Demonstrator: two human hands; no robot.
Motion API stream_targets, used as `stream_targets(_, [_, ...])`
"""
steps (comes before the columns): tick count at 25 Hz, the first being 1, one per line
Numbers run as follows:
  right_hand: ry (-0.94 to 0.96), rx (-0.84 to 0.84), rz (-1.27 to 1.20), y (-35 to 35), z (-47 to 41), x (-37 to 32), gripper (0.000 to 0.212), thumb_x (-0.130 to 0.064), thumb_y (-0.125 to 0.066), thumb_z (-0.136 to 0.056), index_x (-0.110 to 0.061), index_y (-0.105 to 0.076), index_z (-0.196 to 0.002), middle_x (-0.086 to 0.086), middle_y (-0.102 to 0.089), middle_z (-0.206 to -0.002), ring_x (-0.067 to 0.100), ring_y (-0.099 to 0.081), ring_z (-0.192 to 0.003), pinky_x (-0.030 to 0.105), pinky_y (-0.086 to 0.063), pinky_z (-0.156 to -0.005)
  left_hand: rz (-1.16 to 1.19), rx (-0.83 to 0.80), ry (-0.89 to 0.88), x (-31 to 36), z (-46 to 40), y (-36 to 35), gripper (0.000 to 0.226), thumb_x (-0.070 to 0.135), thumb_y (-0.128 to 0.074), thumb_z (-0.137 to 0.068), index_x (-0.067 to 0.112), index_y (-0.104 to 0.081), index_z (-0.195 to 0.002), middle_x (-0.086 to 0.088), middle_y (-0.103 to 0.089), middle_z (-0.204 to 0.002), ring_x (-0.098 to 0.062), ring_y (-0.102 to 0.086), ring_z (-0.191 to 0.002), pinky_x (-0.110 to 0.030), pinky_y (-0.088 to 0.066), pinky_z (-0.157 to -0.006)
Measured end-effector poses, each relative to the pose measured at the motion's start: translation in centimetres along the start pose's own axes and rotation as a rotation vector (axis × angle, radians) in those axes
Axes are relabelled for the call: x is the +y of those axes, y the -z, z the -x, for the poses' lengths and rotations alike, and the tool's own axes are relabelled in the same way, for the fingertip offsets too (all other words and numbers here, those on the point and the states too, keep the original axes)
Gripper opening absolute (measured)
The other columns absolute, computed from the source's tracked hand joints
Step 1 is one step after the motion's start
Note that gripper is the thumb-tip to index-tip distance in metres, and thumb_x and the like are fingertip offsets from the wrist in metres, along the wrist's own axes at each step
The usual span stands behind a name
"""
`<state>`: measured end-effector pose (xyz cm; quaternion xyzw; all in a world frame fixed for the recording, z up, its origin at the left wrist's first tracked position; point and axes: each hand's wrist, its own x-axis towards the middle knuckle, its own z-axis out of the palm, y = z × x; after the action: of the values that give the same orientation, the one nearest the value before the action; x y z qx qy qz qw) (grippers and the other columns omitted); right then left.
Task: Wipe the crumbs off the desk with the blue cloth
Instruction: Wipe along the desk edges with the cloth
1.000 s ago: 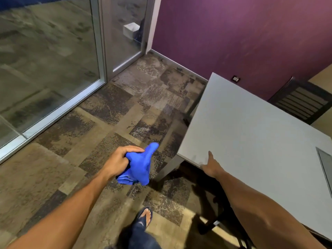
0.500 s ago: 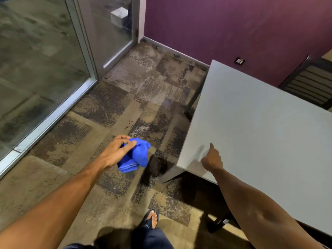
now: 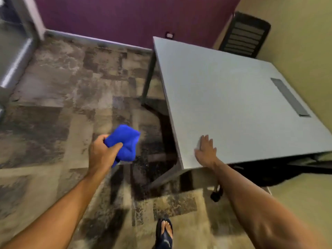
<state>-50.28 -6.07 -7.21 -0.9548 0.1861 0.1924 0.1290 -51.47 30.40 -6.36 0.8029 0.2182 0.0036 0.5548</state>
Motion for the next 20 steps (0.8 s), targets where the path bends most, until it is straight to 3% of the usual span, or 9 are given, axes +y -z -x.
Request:
stream_targets(1, [-0.014, 0.028, 0.026, -0.8, -0.3, -0.1, 0.068, -0.024, -0.037, -0.107, -0.011, -0.001, -0.164, 0.008, 0.007, -0.173, 0.032, 0.007, -0.159, 0.053, 0.001, -0.127, -0.010, -0.007, -0.011, -0.8, -1.0, -0.7, 0.040, 0.024, -0.078, -0.073, 0.008, -0.063, -0.106, -0.005, -0.062, -0.090, -0.021, -0.056, -0.079, -0.030, -0.038, -0.065])
stream_targets(4, [-0.049, 0.151, 0.049, -2.2, -0.8, -0.4, 0.060, -0.019, -0.033, -0.106, -0.011, -0.012, -0.162, 0.007, -0.004, -0.172, 0.032, -0.005, -0.158, 0.056, -0.008, -0.127, -0.045, -0.050, -0.064, -1.6, -3.1, -3.0, 0.029, 0.020, -0.067, -0.082, 0.011, -0.053, -0.106, -0.006, -0.059, -0.095, -0.026, -0.055, -0.078, -0.032, -0.039, -0.063])
stream_targets(7, [-0.049, 0.209, 0.044, -3.1, -1.2, -0.2, 0.059, -0.018, -0.030, -0.107, -0.012, -0.012, -0.163, 0.007, -0.005, -0.172, 0.031, -0.004, -0.158, 0.056, -0.006, -0.127, -0.036, -0.026, -0.152, -1.2, -5.4, -6.3, 0.020, 0.011, -0.057, -0.083, 0.006, -0.050, -0.101, -0.019, -0.062, -0.101, -0.036, -0.059, -0.091, -0.041, -0.045, -0.071])
stream_targets(10, [-0.071, 0.184, 0.008, -3.4, -1.0, 0.2, 0.059, -0.024, -0.022, -0.110, -0.016, -0.003, -0.165, 0.003, 0.006, -0.174, 0.028, 0.009, -0.160, 0.052, 0.005, -0.127, 0.092, -0.039, -0.211, 0.1, -6.5, -10.3, 0.017, 0.003, -0.058, -0.079, 0.013, -0.047, -0.088, -0.018, -0.058, -0.096, -0.036, -0.059, -0.095, -0.030, -0.036, -0.070])
stream_targets(12, [-0.066, 0.192, 0.005, -3.6, -0.9, 0.2, 0.058, -0.025, -0.019, -0.110, -0.017, -0.002, -0.165, 0.003, 0.008, -0.174, 0.028, 0.011, -0.160, 0.051, 0.006, -0.127, 0.179, -0.100, -0.185, 1.3, -6.4, -13.3, 0.022, 0.001, -0.057, -0.081, 0.016, -0.044, -0.090, -0.017, -0.059, -0.100, -0.033, -0.059, -0.095, -0.024, -0.033, -0.068])
stream_targets(15, [-0.071, 0.201, 0.018, -3.7, -0.7, 0.1, 0.058, -0.024, -0.019, -0.111, -0.017, -0.002, -0.165, 0.003, 0.007, -0.174, 0.027, 0.009, -0.160, 0.052, 0.005, -0.128, 0.311, -0.202, -0.269, 2.9, -5.2, -18.0, 0.029, -0.008, -0.045, -0.081, 0.014, -0.039, -0.098, -0.012, -0.054, -0.099, -0.030, -0.056, -0.092, -0.028, -0.038, -0.070])
stream_targets(17, [-0.068, 0.202, 0.026, -3.6, -0.6, 0.2, 0.057, -0.024, -0.019, -0.111, -0.017, -0.002, -0.165, 0.003, 0.006, -0.174, 0.027, 0.007, -0.160, 0.053, 0.004, -0.127, 0.386, -0.212, -0.338, 3.3, -4.7, -19.9, 0.042, -0.014, -0.044, -0.078, 0.008, -0.044, -0.115, -0.010, -0.054, -0.105, -0.035, -0.058, -0.103, -0.018, -0.034, -0.073])
stream_targets(19, [-0.068, 0.204, 0.024, -3.7, -0.7, 0.3, 0.057, -0.025, -0.019, -0.112, -0.019, -0.001, -0.165, 0.001, 0.007, -0.174, 0.026, 0.009, -0.160, 0.051, 0.005, -0.127, 0.362, -0.299, -0.383, 3.1, -4.7, -21.5, 0.068, -0.014, -0.050, -0.084, 0.005, -0.031, -0.146, -0.015, -0.052, -0.135, -0.032, -0.049, -0.129, -0.014, -0.034, -0.092])
stream_targets(20, [-0.074, 0.207, 0.008, -3.7, -0.7, 0.4, 0.056, -0.025, -0.018, -0.112, -0.020, -0.001, -0.165, 0.001, 0.008, -0.174, 0.025, 0.010, -0.160, 0.050, 0.006, -0.127, 0.300, -0.375, -0.426, 2.9, -4.6, -22.1, 0.075, -0.013, -0.051, -0.087, 0.006, -0.022, -0.153, -0.015, -0.040, -0.152, -0.029, -0.037, -0.141, -0.020, -0.030, -0.107])
